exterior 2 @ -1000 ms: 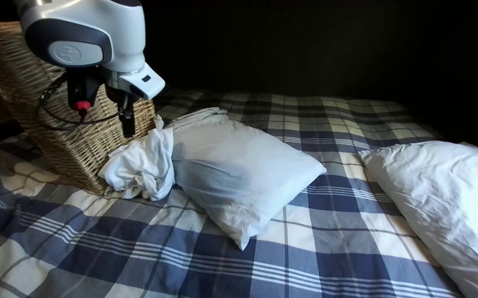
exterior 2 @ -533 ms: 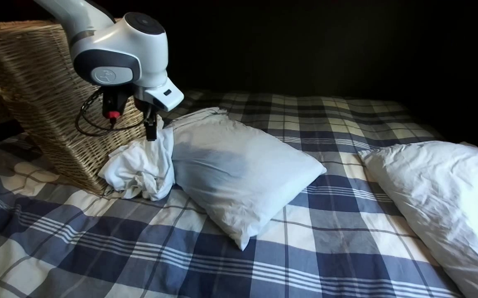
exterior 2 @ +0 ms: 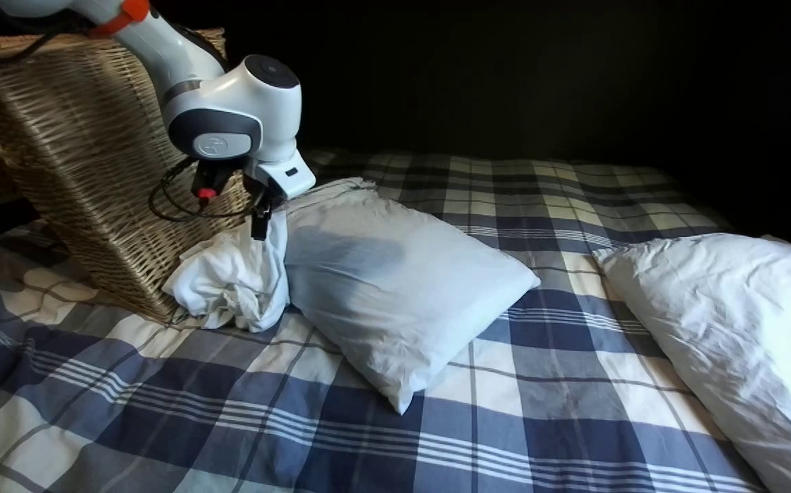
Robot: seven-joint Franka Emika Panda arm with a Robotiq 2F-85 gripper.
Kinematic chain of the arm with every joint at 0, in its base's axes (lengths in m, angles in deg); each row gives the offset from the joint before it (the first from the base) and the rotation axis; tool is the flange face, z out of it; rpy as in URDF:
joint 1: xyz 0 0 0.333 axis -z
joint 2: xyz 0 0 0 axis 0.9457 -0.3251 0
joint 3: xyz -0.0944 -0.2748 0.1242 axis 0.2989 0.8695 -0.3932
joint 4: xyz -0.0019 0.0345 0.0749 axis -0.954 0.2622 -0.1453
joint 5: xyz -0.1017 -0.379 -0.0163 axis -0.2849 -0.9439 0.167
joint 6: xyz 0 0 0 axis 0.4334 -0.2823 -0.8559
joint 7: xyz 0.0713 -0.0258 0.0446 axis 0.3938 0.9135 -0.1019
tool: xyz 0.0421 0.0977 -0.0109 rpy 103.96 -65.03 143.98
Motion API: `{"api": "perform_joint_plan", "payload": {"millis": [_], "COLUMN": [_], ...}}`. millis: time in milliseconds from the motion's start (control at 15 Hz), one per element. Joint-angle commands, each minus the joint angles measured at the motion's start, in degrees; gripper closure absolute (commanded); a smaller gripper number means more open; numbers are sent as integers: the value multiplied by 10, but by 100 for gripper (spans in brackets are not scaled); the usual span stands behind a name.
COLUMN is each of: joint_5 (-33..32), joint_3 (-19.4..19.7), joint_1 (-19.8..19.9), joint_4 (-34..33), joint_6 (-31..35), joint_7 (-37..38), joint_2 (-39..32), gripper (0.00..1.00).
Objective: Put the white pillow case onto the basket
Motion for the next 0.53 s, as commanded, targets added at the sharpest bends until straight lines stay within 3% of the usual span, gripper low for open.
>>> {"api": "perform_joint_plan", "payload": {"millis": [0, 467], "joint_5": [-13, -27], "joint_3": [0, 14], "joint_1": [2, 0], "joint_4": [-34, -40], "joint_6": [-37, -69], "joint_7": [52, 112], "joint_2": [-31, -32], "gripper": [29, 85]}}
